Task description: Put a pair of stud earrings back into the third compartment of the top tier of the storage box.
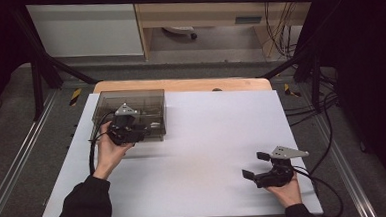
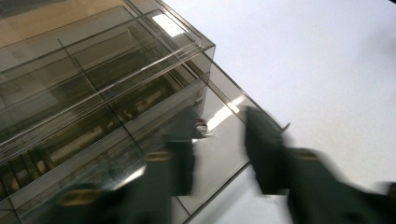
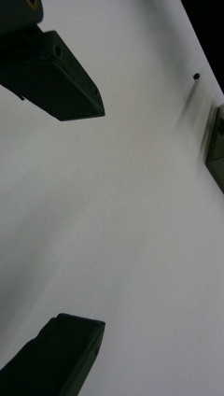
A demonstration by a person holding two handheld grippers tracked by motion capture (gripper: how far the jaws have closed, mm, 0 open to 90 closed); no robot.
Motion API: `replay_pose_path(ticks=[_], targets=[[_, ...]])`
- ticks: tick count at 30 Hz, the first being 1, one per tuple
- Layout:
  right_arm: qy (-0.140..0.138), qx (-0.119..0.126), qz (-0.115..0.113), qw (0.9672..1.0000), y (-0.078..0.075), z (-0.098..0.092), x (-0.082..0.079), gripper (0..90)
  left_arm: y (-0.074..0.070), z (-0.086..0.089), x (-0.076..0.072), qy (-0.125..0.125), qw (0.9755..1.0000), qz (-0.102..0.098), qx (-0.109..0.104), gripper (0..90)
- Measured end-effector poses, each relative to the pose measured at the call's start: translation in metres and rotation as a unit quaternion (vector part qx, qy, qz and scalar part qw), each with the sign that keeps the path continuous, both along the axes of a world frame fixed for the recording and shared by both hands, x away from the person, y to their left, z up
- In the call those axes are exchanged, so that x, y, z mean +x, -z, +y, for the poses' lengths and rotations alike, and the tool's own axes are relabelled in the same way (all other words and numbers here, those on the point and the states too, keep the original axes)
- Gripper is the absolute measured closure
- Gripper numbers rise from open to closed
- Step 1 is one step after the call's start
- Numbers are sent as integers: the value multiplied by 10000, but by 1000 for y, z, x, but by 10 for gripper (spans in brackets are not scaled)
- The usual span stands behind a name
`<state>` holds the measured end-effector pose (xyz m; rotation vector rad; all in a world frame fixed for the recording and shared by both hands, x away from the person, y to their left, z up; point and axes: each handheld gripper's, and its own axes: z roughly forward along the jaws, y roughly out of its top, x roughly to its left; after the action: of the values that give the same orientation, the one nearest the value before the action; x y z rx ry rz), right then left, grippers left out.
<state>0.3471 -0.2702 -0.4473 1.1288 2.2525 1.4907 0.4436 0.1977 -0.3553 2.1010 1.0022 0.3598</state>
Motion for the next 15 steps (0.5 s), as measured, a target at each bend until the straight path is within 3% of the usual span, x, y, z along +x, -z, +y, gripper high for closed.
replay_pose_path(ticks=[1, 3, 5, 6, 8, 9, 10, 11, 12, 15], targets=[[-5, 2, 1, 10000, 0, 0, 0, 14, 0, -1, 0, -16, 10000, 1, -3, 824], [-8, 3, 1, 10000, 0, 0, 0, 14, 1, -3, 1, -63, 9999, -68, 125, 829], [-1, 6, -16, 10000, 0, 0, 0, 14, 1, -4, 1, -49, 9999, -63, 95, 822], [-10, 5, -13, 10000, -1, -1, 0, 14, 2, -5, 2, -47, 10000, -32, 51, 781], [-10, 7, -14, 10000, -1, -1, 0, 14, 2, -6, 3, -68, 9999, -21, 72, 536], [-14, 0, -19, 10000, -1, -1, 0, 15, 1, -6, 3, -64, 9999, -57, 87, 508], [-11, 8, -9, 10000, 0, 0, 0, 15, 0, -6, 2, -55, 10000, -8, 36, 530], [-15, 11, -12, 10000, -1, 0, 0, 15, -1, -5, 2, -53, 10000, 21, 16, 609], [-18, 10, -18, 10000, -1, 0, 0, 15, -2, -5, 1, -88, 9999, -52, 59, 636], [-10, 21, -13, 10000, -1, -1, 0, 15, -4, -5, 0, -104, 9999, -114, 45, 553]])
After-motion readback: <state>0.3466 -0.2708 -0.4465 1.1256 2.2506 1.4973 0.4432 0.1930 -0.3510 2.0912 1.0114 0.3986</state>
